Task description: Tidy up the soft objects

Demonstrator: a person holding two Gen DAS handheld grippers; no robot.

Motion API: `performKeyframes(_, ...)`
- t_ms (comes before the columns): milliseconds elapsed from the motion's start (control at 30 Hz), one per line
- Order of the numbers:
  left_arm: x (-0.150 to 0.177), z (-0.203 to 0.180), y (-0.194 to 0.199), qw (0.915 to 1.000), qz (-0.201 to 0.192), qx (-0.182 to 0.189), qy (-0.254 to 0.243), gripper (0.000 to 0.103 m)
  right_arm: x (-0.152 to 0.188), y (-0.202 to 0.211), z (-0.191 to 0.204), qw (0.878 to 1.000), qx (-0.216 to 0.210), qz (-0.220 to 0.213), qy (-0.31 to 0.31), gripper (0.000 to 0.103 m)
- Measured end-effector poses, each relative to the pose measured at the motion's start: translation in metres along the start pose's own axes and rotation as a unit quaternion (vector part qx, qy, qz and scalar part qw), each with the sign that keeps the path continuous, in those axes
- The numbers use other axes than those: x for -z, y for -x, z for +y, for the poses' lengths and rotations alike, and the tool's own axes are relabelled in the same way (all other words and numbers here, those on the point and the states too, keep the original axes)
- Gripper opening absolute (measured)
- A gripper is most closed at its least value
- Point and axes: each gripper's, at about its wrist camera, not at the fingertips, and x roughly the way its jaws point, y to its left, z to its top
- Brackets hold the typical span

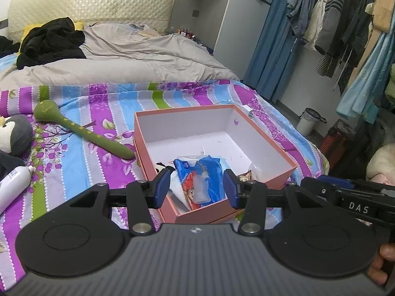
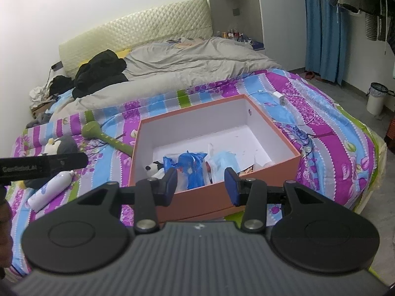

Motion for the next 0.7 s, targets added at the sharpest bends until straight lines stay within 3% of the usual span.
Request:
performKeyframes(433, -0.0005, 0.0008, 0.0004, 1.0, 0.001, -0.002, 0.004, 0.055, -0.0012, -0.0033, -0.0024, 1.0, 0.005, 0.006, 0.002, 0.046)
performKeyframes(500, -0.001, 0.0017, 0.0009, 1.0, 0.002, -0.005, 0.005, 0.08, -0.0017, -0.0044, -0.0029, 1.0, 0.01, 0.005, 0.001, 0.078)
performKeyframes(533, -0.0013, 0.0023, 0.001, 1.0, 0.0, -0.008, 0.006, 0.086, -0.0012, -0.0041, -0.0035, 1.0, 0.012, 0.001, 0.0, 0.085)
performKeyframes(600, -0.0017, 0.0044, 0.0028, 0.9999, -0.008, -0.005, 0.008, 0.099, -0.0006, -0.0039, -0.0034, 1.0, 0.02, -0.003, 0.001, 0.089)
performKeyframes(700, -0.0025, 0.0086, 0.0031, 0.9998, -0.007, -0.01, 0.017, 0.103, -0.0002, -0.0064, -0.0039, 1.0, 0.024, 0.008, 0.003, 0.089)
